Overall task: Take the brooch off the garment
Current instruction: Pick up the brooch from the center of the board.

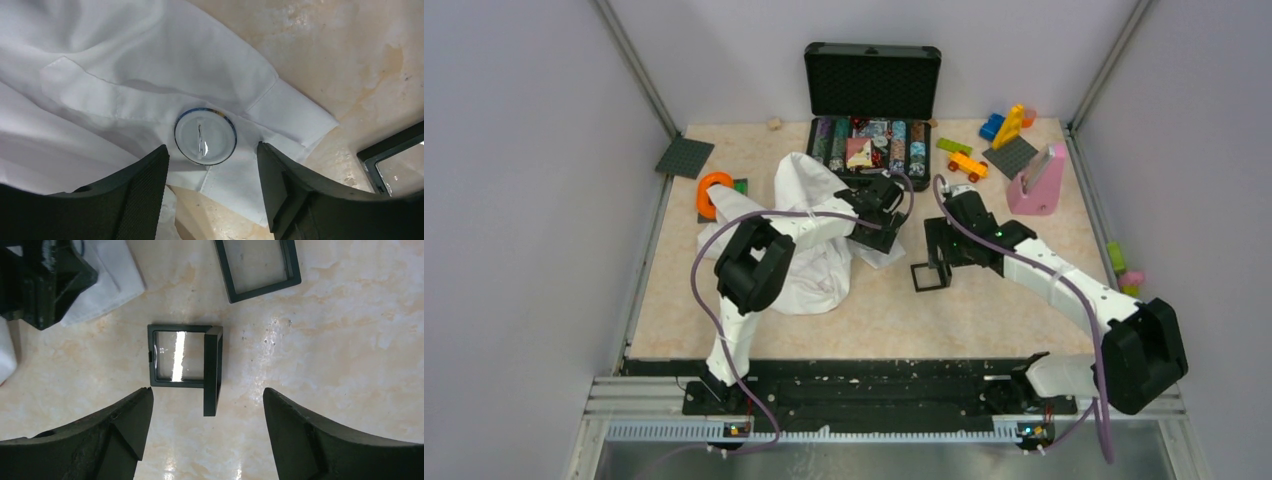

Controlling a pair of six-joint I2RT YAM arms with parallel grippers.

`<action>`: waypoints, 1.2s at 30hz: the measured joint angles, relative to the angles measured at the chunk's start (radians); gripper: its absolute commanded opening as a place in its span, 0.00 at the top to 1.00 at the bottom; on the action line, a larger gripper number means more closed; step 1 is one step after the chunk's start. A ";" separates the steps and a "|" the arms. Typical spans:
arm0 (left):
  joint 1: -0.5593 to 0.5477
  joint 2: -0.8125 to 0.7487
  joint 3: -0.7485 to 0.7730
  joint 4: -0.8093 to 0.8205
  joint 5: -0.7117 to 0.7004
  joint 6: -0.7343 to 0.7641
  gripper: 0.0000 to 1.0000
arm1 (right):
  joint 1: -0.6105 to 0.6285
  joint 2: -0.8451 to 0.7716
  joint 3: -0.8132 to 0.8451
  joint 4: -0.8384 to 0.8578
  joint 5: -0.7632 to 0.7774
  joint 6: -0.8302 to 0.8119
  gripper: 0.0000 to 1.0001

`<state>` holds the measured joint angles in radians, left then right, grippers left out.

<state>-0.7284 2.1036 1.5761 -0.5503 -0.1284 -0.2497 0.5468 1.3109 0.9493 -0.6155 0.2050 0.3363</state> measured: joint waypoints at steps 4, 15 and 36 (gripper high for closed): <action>0.011 0.000 -0.001 0.007 0.012 -0.016 0.53 | 0.000 -0.090 -0.026 0.035 -0.012 0.008 0.15; 0.051 -0.032 -0.068 0.092 0.076 -0.042 0.79 | 0.000 -0.195 -0.040 0.078 -0.025 0.027 0.15; 0.079 -0.008 0.003 0.102 0.045 -0.040 0.11 | 0.000 -0.196 -0.053 0.111 -0.068 0.042 0.15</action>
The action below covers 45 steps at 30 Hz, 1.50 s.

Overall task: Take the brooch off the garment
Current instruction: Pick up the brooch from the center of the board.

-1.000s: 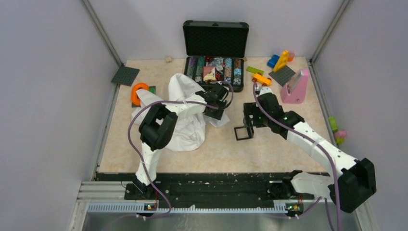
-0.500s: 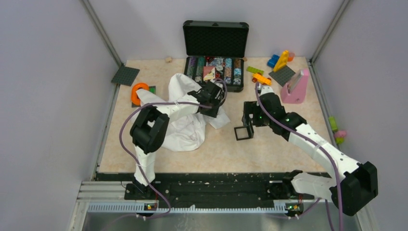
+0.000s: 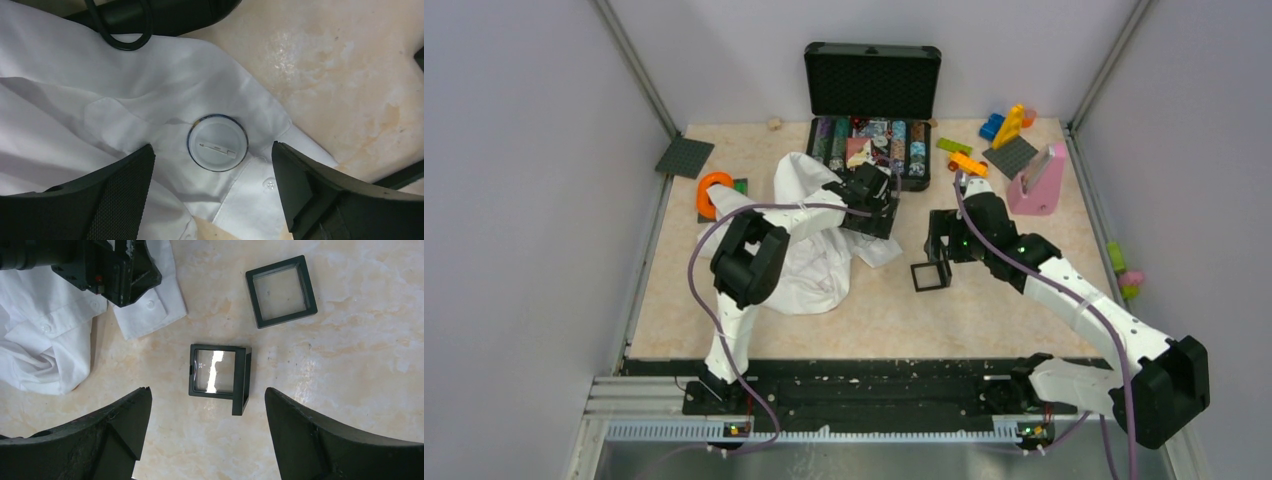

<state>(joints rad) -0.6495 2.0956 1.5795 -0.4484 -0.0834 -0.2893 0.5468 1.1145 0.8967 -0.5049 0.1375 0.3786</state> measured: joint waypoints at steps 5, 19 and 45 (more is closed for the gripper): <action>0.000 0.056 0.042 -0.021 -0.005 0.020 0.26 | 0.000 -0.002 0.000 0.001 0.000 0.000 0.15; -0.007 0.067 0.048 -0.018 -0.034 0.052 0.69 | 0.000 -0.002 -0.004 0.019 -0.023 0.011 0.17; 0.215 -0.398 -0.528 0.508 0.749 -0.303 0.69 | -0.020 -0.127 -0.282 0.588 -0.568 0.165 0.24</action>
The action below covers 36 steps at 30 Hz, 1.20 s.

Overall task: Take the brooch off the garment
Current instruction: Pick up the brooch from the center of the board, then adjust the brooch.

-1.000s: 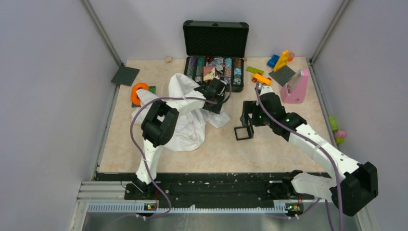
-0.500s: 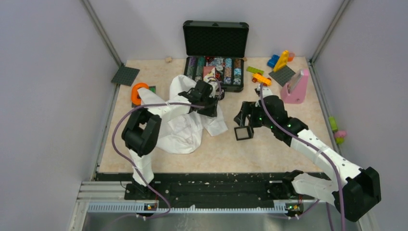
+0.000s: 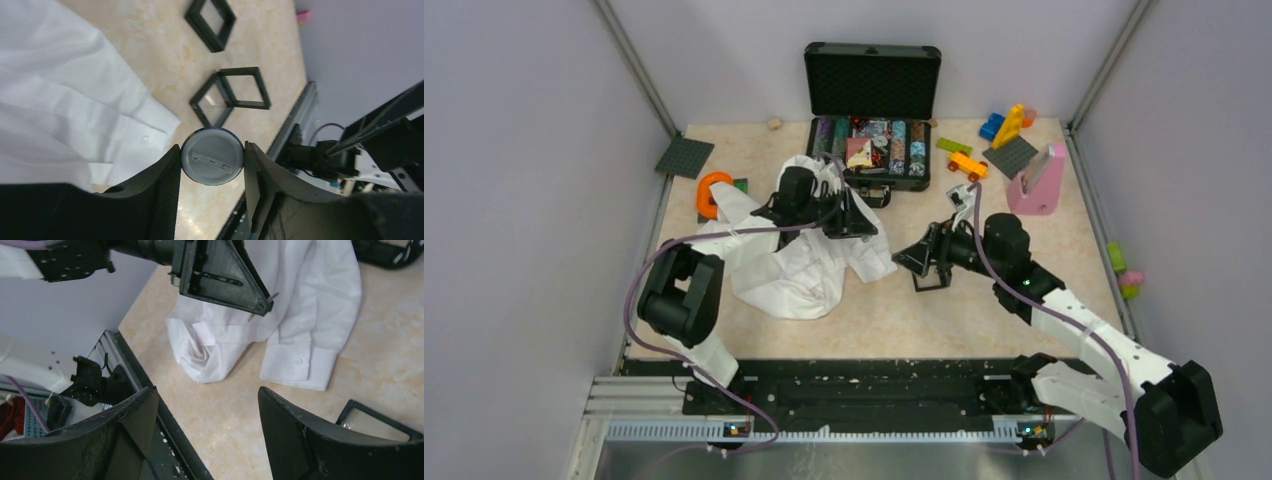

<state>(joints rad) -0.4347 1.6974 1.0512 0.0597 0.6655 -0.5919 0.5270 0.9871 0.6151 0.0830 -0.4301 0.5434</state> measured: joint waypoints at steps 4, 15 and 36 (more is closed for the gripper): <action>0.001 -0.055 -0.039 0.092 0.116 -0.134 0.70 | 0.000 -0.062 -0.007 0.070 -0.086 -0.090 0.23; 0.000 -0.259 -0.156 0.415 0.316 -0.529 0.70 | 0.001 -0.195 -0.114 0.385 -0.264 -0.339 0.11; -0.114 -0.412 -0.221 0.592 0.320 -0.747 0.70 | 0.256 -0.241 -0.169 0.546 -0.023 -0.740 0.22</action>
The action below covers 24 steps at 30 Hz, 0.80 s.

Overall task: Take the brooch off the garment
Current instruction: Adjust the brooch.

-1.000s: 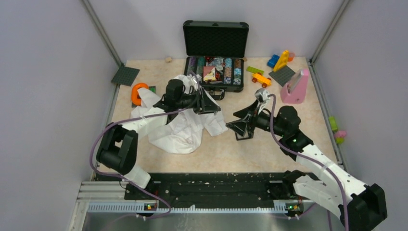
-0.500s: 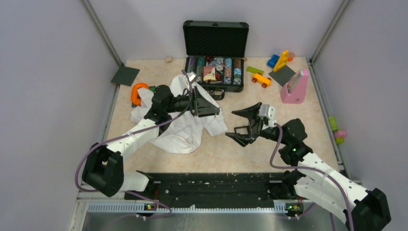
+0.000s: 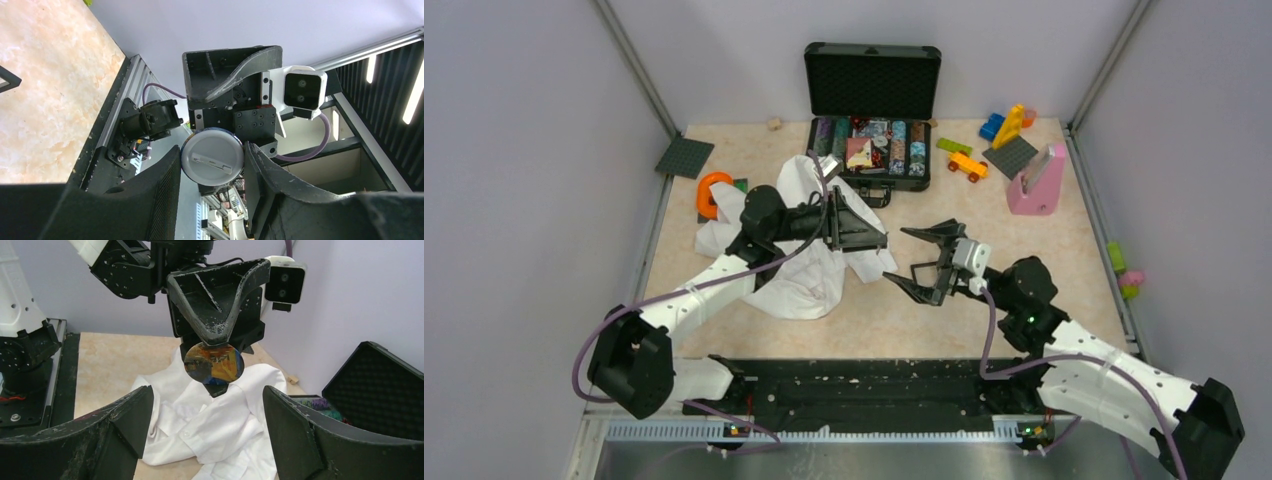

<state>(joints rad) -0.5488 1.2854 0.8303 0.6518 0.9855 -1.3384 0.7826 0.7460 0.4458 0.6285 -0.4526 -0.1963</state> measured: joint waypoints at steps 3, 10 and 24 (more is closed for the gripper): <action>-0.006 0.000 -0.001 0.002 -0.006 -0.003 0.70 | 0.009 0.024 0.002 0.003 0.012 -0.010 0.26; -0.017 0.000 -0.002 0.029 -0.006 -0.021 0.69 | 0.020 0.064 0.014 0.020 0.018 -0.014 0.26; -0.023 0.016 -0.008 0.045 -0.007 -0.024 0.70 | 0.023 0.095 0.035 0.065 0.025 -0.011 0.40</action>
<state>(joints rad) -0.5713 1.3014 0.8223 0.6964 0.9787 -1.3628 0.8055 0.8406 0.4808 0.6933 -0.4274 -0.2073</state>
